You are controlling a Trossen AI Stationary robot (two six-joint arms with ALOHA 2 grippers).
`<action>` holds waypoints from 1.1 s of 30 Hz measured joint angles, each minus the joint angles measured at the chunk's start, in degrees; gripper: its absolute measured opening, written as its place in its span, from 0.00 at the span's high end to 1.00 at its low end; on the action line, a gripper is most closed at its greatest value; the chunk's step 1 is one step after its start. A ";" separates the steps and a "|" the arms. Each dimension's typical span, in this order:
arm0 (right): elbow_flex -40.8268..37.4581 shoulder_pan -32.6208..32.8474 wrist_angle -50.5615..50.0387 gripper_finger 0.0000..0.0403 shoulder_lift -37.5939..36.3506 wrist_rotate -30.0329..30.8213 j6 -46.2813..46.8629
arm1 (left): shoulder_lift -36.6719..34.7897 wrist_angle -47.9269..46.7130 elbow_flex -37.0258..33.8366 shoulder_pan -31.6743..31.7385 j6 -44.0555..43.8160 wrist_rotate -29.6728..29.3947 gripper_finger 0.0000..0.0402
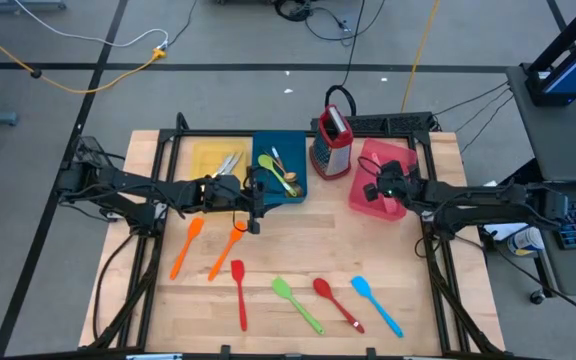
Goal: Pick & Place Kitchen Items
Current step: Put the pink spatula into the pink bin, then put the blue spatula into the pink bin
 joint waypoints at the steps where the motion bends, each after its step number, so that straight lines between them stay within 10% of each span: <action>1: -0.64 -0.75 0.25 0.89 0.29 -0.48 -0.03 | 0.00 0.00 0.00 0.00 0.00 0.00 0.65; 21: -5.49 -10.09 17.10 0.68 5.14 -6.97 -12.45 | 0.00 0.31 -0.02 0.00 0.37 0.00 0.65; 33: -5.48 2.12 39.66 0.65 4.27 -7.48 -29.18 | 0.00 0.35 -0.01 0.00 -0.07 0.00 0.65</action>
